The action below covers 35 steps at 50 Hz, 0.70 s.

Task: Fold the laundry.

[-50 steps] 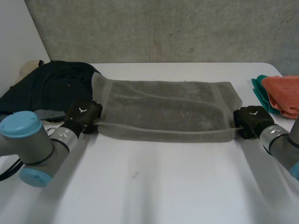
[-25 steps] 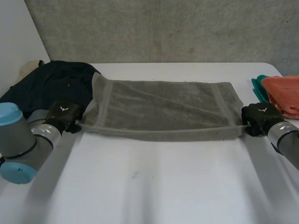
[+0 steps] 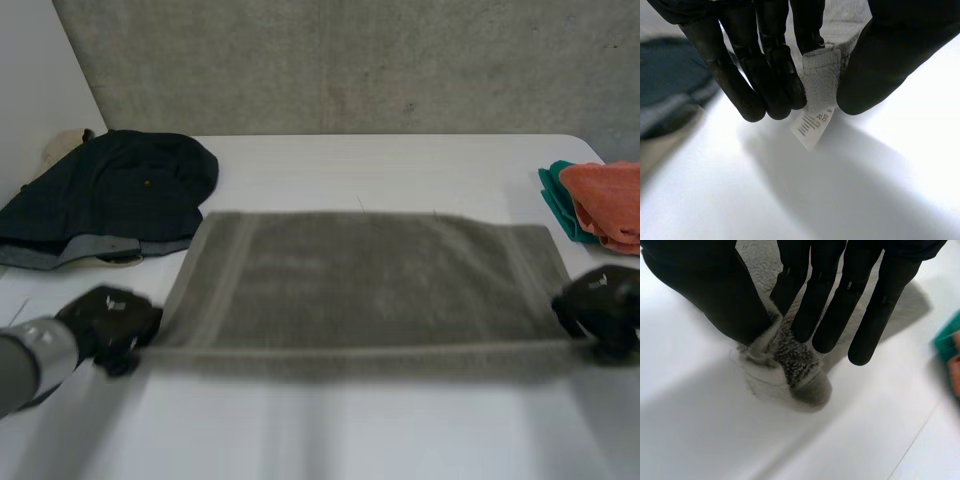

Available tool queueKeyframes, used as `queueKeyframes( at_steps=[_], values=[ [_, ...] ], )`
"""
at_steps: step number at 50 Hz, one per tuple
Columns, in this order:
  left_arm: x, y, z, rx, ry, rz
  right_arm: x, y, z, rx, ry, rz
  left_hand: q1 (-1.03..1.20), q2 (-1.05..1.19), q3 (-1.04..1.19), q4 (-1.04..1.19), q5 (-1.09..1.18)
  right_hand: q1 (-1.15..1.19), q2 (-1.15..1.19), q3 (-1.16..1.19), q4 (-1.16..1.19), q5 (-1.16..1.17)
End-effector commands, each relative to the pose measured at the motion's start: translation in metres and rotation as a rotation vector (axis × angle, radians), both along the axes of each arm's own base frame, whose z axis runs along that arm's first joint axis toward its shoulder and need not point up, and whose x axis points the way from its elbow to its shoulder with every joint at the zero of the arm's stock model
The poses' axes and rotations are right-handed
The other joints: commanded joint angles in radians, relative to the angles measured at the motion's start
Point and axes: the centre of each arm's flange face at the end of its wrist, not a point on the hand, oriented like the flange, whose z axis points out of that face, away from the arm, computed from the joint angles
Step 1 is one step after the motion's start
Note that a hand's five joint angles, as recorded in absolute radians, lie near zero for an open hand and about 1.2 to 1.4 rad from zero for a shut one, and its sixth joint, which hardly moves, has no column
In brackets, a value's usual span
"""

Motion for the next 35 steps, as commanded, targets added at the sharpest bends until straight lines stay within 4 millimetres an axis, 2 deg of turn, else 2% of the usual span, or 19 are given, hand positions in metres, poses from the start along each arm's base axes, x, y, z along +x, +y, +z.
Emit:
queueKeyframes(
  at_steps=[1, 3, 7, 8, 10, 11, 18, 25, 32, 33, 35],
  values=[
    [0.006, 0.040, 0.017, 0.145, -0.113, -0.092, -0.008, 0.014, 0.009, 0.111, 0.104, 0.153, 0.231, 0.199, 0.208, 0.202, 0.240, 0.283, 0.224, 0.210, 0.201, 0.226],
    [0.004, 0.033, 0.019, 0.104, -0.116, -0.094, -0.006, 0.006, 0.007, 0.073, 0.094, 0.146, 0.231, 0.199, 0.208, 0.202, 0.240, 0.283, 0.224, 0.210, 0.201, 0.226],
    [-0.003, 0.003, 0.017, 0.013, -0.091, -0.064, 0.000, -0.021, -0.002, -0.035, 0.046, 0.084, 0.231, 0.199, 0.208, 0.202, 0.240, 0.283, 0.224, 0.210, 0.201, 0.226],
    [-0.007, -0.010, 0.018, -0.023, -0.069, -0.044, 0.003, -0.030, -0.006, -0.075, 0.017, 0.060, 0.231, 0.199, 0.208, 0.202, 0.240, 0.283, 0.224, 0.210, 0.201, 0.226],
    [-0.012, -0.023, 0.018, -0.057, -0.044, -0.023, 0.005, -0.039, -0.012, -0.113, -0.006, 0.040, 0.231, 0.199, 0.208, 0.202, 0.240, 0.283, 0.224, 0.210, 0.201, 0.226],
    [-0.017, -0.037, 0.018, -0.091, -0.016, -0.003, 0.007, -0.042, -0.014, -0.135, -0.016, 0.032, 0.231, 0.199, 0.208, 0.202, 0.240, 0.283, 0.224, 0.210, 0.201, 0.226],
    [-0.044, -0.089, 0.009, -0.214, 0.068, 0.033, 0.013, -0.082, -0.033, -0.376, -0.092, -0.028, 0.231, 0.199, 0.208, 0.202, 0.240, 0.283, 0.224, 0.210, 0.201, 0.226],
    [-0.070, -0.128, 0.000, -0.335, 0.074, 0.029, 0.019, -0.108, -0.043, -0.510, -0.130, -0.038, 0.231, 0.199, 0.208, 0.202, 0.240, 0.283, 0.224, 0.210, 0.201, 0.226],
    [-0.088, -0.147, -0.009, -0.383, 0.063, 0.004, 0.018, -0.125, -0.055, -0.510, -0.105, -0.071, 0.231, 0.199, 0.208, 0.202, 0.240, 0.283, 0.224, 0.210, 0.201, 0.226],
    [-0.092, -0.150, -0.012, -0.388, 0.063, -0.007, 0.019, -0.127, -0.058, -0.504, -0.091, -0.081, 0.229, 0.197, 0.205, 0.199, 0.237, 0.068, 0.009, -0.006, -0.015, 0.011],
    [-0.096, -0.150, -0.016, -0.389, 0.062, -0.019, 0.020, -0.129, -0.059, -0.501, -0.069, -0.099, -0.241, -0.273, -0.265, -0.271, -0.233, -0.507, -0.566, -0.580, -0.589, -0.564]
  ],
)
